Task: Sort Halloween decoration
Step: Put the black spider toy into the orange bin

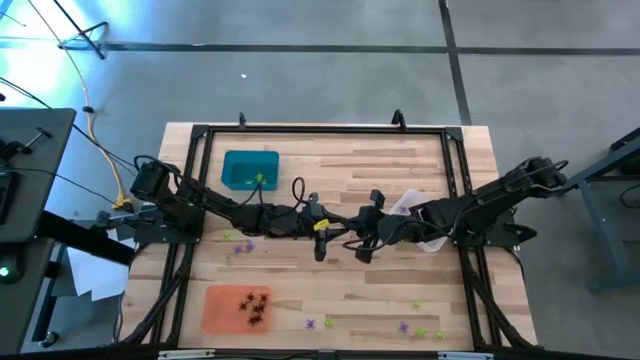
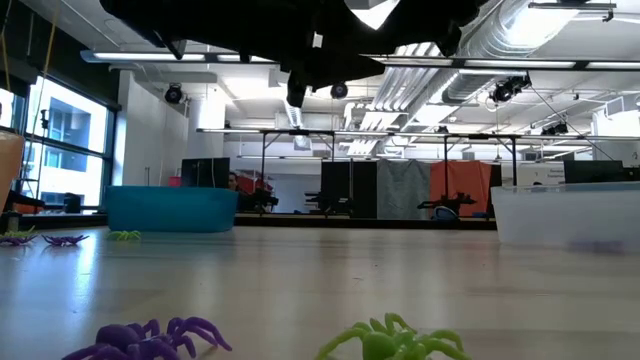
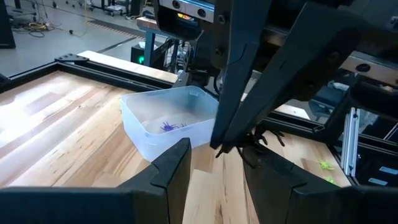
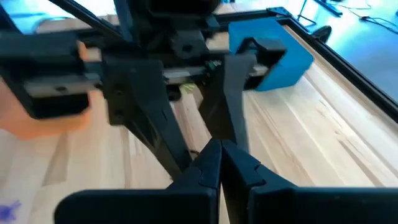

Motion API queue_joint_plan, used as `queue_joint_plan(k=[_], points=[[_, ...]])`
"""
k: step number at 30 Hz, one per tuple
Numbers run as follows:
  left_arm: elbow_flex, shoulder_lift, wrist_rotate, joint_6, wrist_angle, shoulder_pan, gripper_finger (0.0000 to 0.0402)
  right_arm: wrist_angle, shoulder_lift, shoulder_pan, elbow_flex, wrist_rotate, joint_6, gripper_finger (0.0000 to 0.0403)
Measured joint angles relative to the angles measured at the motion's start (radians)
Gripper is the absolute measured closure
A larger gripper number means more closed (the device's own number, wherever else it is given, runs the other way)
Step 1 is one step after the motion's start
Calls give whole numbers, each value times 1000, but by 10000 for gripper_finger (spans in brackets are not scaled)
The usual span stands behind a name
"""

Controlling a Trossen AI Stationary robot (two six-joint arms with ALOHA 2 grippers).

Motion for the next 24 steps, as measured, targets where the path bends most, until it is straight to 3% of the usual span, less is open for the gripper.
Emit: queue_joint_plan(k=[24], points=[[-1, 0, 64, 62, 36, 2, 270, 10, -2, 1, 1, -56, 8, 403]])
